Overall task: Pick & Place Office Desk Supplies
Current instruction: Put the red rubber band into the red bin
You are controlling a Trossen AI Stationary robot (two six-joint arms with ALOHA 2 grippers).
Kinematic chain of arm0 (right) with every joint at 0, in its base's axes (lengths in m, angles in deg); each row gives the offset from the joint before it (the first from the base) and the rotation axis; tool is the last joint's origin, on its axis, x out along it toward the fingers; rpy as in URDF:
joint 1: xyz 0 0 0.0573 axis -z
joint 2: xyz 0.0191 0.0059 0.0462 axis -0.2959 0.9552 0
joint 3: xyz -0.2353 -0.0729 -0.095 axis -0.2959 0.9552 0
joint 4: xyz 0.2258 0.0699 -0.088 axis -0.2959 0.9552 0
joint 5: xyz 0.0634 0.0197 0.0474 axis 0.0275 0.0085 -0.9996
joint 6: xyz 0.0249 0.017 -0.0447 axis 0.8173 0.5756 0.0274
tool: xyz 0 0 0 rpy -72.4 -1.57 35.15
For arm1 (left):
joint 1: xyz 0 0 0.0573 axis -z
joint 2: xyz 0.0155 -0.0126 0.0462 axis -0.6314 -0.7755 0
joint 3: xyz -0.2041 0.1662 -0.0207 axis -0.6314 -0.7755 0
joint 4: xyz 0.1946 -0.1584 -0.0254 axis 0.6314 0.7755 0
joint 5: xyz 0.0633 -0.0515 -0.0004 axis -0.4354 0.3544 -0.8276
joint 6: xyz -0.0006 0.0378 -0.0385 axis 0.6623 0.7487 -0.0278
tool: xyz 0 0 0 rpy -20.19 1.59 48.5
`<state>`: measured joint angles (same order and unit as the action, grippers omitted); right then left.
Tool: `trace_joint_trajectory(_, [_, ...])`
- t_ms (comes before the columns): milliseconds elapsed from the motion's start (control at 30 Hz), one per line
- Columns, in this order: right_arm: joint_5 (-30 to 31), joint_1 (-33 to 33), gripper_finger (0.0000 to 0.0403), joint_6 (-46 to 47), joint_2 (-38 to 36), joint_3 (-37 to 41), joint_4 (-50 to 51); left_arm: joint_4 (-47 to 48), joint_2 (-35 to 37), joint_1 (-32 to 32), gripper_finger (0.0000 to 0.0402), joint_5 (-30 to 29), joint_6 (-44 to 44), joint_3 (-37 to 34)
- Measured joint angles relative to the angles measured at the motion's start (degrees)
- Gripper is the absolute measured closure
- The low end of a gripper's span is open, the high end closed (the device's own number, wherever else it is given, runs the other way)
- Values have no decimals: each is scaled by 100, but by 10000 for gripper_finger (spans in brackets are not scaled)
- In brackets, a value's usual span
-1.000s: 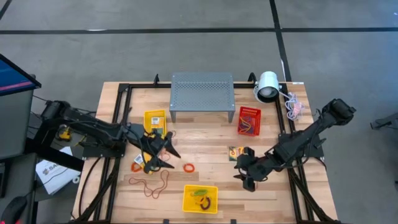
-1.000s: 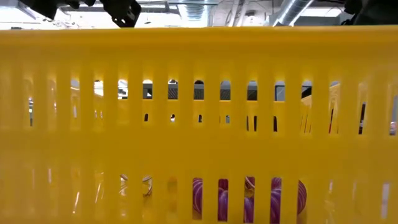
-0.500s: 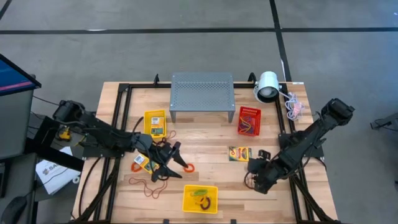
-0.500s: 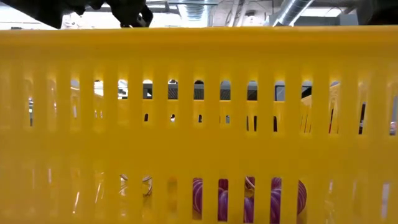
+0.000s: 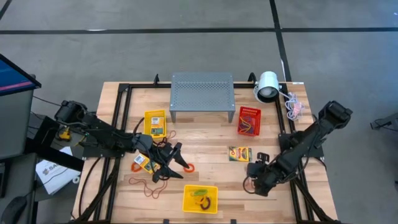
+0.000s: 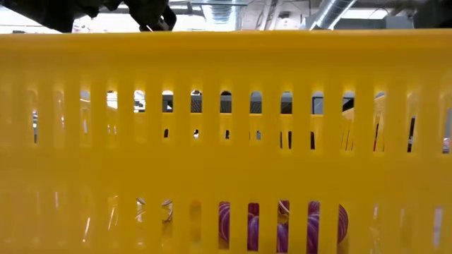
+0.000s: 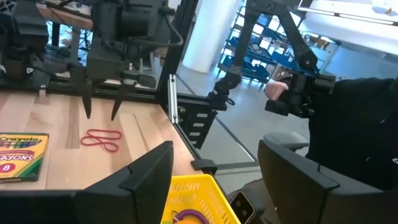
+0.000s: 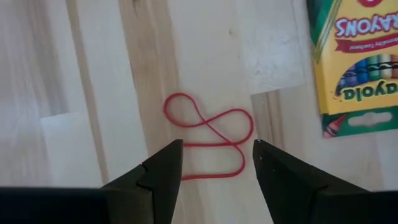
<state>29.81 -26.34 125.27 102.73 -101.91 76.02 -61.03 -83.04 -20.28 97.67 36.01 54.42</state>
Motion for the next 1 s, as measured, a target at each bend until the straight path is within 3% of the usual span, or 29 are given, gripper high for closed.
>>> trace_joint_trajectory(1000, [-3,14,212,-282,648,-227,158,140,4,-2,170,2,1,2])
